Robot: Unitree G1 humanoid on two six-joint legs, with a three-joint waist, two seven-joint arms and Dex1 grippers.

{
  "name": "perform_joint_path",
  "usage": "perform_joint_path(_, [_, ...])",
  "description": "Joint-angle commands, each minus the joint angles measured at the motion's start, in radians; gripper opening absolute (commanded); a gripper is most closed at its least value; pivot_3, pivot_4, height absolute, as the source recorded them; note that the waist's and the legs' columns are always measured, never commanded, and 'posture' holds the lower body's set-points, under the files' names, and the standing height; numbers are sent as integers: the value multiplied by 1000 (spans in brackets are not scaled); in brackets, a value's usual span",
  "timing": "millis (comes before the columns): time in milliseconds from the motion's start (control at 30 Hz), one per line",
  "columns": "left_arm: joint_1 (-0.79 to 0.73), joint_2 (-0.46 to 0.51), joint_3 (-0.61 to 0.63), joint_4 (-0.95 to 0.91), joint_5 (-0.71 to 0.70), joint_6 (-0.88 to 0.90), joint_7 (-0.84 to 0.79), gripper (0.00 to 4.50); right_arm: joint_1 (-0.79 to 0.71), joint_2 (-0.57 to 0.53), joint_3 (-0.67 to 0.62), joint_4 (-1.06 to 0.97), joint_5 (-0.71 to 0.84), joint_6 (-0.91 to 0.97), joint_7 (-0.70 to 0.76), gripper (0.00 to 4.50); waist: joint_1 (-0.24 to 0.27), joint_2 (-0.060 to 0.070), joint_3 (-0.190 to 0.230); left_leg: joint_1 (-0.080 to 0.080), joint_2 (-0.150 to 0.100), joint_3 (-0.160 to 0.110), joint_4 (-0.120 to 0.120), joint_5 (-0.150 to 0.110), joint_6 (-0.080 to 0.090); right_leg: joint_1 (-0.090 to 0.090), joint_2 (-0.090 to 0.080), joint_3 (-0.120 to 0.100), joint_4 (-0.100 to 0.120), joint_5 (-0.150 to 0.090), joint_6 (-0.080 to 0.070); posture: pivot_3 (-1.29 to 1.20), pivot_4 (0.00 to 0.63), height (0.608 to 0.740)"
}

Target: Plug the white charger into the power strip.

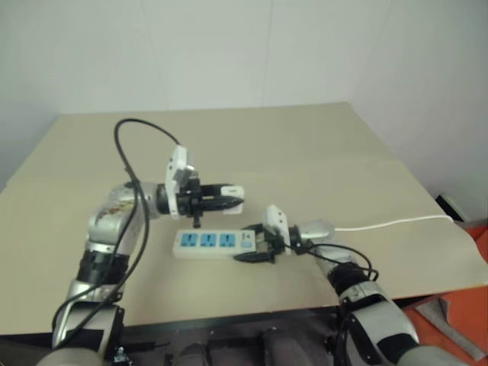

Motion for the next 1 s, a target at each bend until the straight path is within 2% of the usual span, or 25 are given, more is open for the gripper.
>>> perform_joint_path(33, [-3, 13, 8, -37, -23, -13, -4, 1015, -9, 31, 5, -10, 11, 12, 1, 3446, -1, 0, 0, -1, 0, 0, 0, 0, 0, -1, 0, 0, 0, 0, 0, 0, 150, 740])
perform_joint_path(300, [20, 15, 9, -53, -28, -21, -4, 1015, -22, 41, 8, 42, -19, -34, -28, 3446, -5, 0, 0, -1, 0, 0, 0, 0, 0, -2, 0, 0, 1, 0, 0, 0, 150, 740])
perform_joint_path(467, [65, 23, 1, -43, -2, -104, -43, 1015, -6, 39, 21, 36, -32, -38, -9, 3446, -5, 0, 0, -1, 0, 0, 0, 0, 0, -2, 0, 0, 2, 0, 0, 0, 150, 740])
perform_joint_path(667, [108, 50, -26, 65, 25, -212, -151, 1015, -5, 35, 20, 32, -31, -32, 0, 3446, -6, 0, 0, 0, 0, 0, -1, 0, 0, -3, 0, 0, 1, 0, -1, 0, 150, 740])
perform_joint_path(900, [115, 22, -66, 157, 71, -276, -157, 1015, 0, 30, 21, 19, -31, -24, 5, 3446, -5, 0, 0, -3, 0, 0, -1, 0, 0, -5, 0, 0, 1, 0, -1, 0, 150, 740])
perform_joint_path(1000, [121, 9, -81, 170, 84, -300, -162, 1015, 5, 27, 22, 11, -31, -19, 7, 3446, -5, 0, 0, -9, 0, 0, -1, 0, 0, -12, 0, 0, 2, 0, 0, 0, 150, 740])
